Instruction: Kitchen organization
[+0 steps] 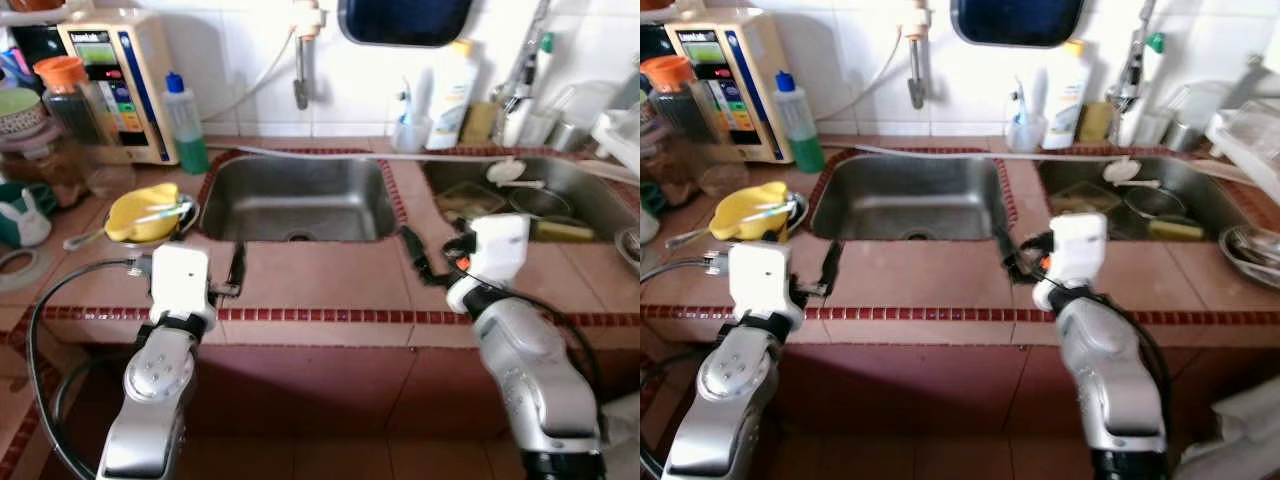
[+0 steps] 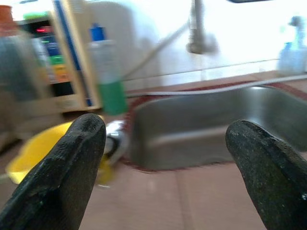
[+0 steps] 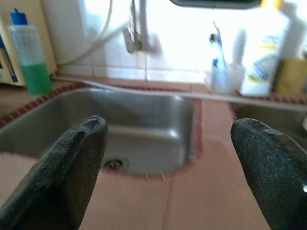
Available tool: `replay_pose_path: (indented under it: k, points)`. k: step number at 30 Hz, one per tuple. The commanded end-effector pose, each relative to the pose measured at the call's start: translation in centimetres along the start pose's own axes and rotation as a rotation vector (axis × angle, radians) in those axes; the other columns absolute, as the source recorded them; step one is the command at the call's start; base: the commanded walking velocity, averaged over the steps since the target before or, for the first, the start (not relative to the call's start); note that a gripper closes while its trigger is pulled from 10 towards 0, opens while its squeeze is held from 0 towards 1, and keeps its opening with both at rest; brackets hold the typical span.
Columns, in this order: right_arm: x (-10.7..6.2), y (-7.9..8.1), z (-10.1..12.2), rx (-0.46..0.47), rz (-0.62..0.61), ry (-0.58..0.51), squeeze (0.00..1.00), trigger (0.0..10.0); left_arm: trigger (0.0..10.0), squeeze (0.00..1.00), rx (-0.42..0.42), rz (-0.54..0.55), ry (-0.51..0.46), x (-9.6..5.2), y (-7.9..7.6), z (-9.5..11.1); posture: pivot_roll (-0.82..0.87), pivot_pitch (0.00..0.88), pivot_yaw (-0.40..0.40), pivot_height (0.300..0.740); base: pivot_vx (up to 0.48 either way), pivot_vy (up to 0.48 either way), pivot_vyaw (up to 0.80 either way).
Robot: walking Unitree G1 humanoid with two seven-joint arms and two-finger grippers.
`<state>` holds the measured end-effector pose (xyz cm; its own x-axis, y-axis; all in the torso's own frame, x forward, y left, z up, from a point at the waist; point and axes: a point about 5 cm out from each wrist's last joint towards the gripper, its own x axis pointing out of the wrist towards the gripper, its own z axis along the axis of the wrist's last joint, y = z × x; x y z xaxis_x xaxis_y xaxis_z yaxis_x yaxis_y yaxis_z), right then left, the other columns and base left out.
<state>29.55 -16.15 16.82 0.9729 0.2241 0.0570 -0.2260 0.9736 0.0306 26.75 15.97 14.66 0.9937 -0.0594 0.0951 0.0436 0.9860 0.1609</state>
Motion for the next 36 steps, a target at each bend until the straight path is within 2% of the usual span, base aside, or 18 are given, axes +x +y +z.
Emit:
replay_pose_path:
  k: [1, 5, 16, 22, 31, 36]
  points:
    - [0.3, 0.87, 0.27, 0.008, 0.028, -0.012, 0.0, 10.0, 10.0, 0.0, 0.017, 0.024, -0.001, -0.02, 0.77, 0.13, 0.02, 0.0, -0.003, 0.74, 0.349, 0.0, 0.0]
    - [0.29, 0.88, 0.26, 0.007, 0.028, -0.012, 0.0, 10.0, 10.0, 0.0, 0.019, 0.03, -0.004, -0.03, 0.79, 0.15, 0.02, 0.0, -0.003, 0.74, 0.316, 0.0, 0.0]
    - [0.32, 0.84, 0.31, 0.006, 0.029, -0.014, 0.0, 10.0, 10.0, 0.0, 0.001, 0.022, 0.008, -0.08, 0.5, -0.02, 0.02, 0.0, -0.008, 0.74, 0.0, 0.0, 0.0]
    - [0.4, 0.9, 0.35, 0.009, 0.035, -0.014, 0.0, 10.0, 10.0, 0.0, 0.011, 0.063, -0.009, -0.08, 0.69, 0.15, 0.03, 0.0, -0.013, 0.74, 0.0, 0.0, 0.0]
    - [0.59, 0.98, 0.45, 0.008, 0.042, -0.017, 0.0, 10.0, 10.0, 0.0, 0.022, 0.044, -0.013, 0.02, 0.47, 0.27, 0.02, 0.0, -0.014, 0.74, 0.0, 0.0, 0.0]
    - [0.55, 1.06, 0.43, 0.006, 0.043, -0.017, 0.0, 10.0, 10.0, 0.0, 0.03, 0.037, -0.006, -0.05, 0.35, 0.12, 0.02, 0.0, -0.012, 0.74, 0.0, -0.271, 0.0]
